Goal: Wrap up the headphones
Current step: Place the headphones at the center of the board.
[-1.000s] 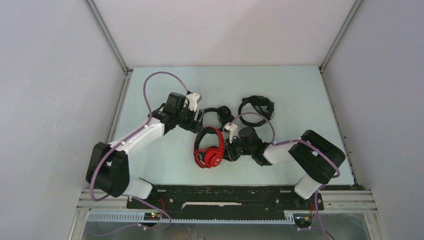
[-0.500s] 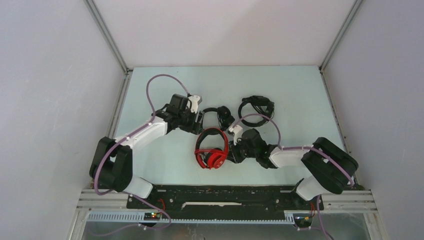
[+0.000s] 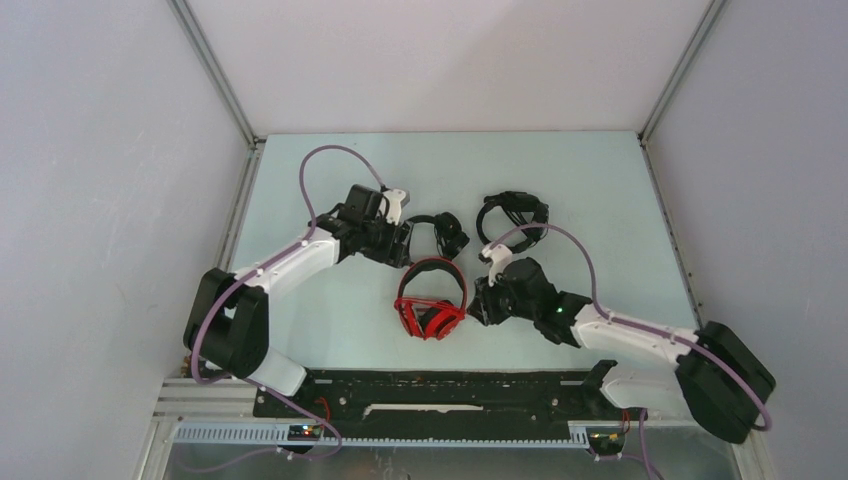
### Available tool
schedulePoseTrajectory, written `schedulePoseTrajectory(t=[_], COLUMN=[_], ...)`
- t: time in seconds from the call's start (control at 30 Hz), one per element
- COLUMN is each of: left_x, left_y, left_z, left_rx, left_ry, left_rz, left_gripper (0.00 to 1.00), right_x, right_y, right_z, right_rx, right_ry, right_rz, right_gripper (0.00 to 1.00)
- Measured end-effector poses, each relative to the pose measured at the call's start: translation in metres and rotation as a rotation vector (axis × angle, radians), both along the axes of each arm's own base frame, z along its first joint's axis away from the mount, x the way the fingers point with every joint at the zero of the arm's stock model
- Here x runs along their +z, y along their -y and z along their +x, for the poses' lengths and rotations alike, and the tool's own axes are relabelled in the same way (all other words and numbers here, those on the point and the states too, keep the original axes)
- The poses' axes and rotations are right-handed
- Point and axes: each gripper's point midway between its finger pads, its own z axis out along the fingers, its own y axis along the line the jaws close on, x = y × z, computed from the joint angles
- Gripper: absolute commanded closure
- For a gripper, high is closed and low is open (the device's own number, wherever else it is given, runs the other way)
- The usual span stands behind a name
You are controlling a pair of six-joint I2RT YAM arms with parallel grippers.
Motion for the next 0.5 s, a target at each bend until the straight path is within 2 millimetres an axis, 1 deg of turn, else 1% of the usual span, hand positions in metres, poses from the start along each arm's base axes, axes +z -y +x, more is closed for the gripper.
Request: schedulePoseTrajectory(t=[0.13, 0.2, 0.27, 0.37, 0.5], left_x=[0.012, 0.016, 0.017, 0.016, 0.016], left_y=[0.005, 0.006, 0.006, 0.005, 0.004], left_z=[0.007, 0.008, 0.008, 0.007, 0.005], left_rx=[0.005, 0.01, 0.011, 0.016, 0.019], left_ry=[0.02, 0.022, 0.019, 0.009, 0.001], left_rz=[-0.018, -0.022, -0.022, -0.021, -0.016], left_gripper=[0.27, 0.26, 0.27, 0.27, 0.27], right_x=[0.025, 0.039, 0.048, 0.051, 0.036], right_y=[0.009, 0.01, 0.01, 0.01, 0.013], right_z=[0.004, 0.006, 0.01, 0.018, 0.032], right_rx=[-0.062, -0.08, -0.094, -0.114, -0.147], right_ry=[0.042, 0.073, 0.097, 0.111, 0.085], right_rz=[0.042, 0.077, 0.102, 0.113, 0.089], right_gripper=[0.55, 0.52, 0.5, 0.48, 0.48])
